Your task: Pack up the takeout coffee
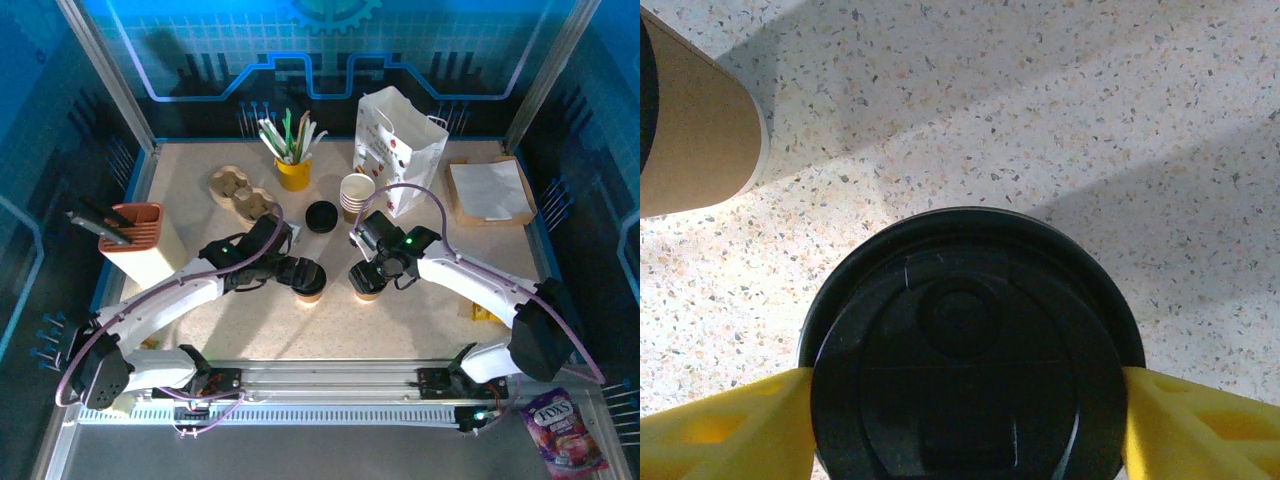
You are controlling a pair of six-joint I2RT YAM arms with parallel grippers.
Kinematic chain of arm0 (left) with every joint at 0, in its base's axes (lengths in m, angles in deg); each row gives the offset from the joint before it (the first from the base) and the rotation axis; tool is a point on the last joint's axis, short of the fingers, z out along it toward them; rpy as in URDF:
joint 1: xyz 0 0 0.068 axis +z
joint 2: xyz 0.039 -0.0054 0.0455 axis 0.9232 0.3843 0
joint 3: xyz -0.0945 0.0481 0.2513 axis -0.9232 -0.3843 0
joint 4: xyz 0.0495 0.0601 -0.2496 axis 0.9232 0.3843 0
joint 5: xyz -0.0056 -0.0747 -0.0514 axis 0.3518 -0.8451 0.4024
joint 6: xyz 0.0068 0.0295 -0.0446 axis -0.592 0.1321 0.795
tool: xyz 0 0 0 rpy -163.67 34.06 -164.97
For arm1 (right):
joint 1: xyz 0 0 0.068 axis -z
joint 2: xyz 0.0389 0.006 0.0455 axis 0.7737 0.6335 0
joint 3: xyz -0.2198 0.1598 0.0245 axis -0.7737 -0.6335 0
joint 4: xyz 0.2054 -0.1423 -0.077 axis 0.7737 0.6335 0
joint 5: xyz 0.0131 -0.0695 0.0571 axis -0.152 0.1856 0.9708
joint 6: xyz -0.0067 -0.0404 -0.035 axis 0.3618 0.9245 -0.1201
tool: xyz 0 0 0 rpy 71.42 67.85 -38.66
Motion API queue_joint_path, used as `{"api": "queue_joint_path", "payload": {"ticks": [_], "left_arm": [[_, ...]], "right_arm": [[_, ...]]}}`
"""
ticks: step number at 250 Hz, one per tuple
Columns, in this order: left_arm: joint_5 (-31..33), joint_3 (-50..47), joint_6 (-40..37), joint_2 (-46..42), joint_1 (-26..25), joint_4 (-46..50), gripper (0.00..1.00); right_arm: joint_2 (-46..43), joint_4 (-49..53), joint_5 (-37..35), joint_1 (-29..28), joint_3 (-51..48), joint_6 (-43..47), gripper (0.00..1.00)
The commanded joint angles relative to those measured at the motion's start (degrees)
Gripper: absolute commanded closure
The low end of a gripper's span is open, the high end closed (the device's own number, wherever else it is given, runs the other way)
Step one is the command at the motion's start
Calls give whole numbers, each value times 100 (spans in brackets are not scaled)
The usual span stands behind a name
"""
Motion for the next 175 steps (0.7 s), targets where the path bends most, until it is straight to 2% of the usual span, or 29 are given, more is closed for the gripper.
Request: {"api": "queue_joint_path", "payload": {"ticks": [1,80,175], "left_arm": [[21,99,-42,-41,-233,423,17],[335,548,-334,575,-665,831,15],[605,867,-532,1049,-770,894,15]], "right_arm": [[-23,75,-170,-32,102,55,28],[22,-114,-109,407,220,112,30],[39,-235,79,575,80,132,31]]}}
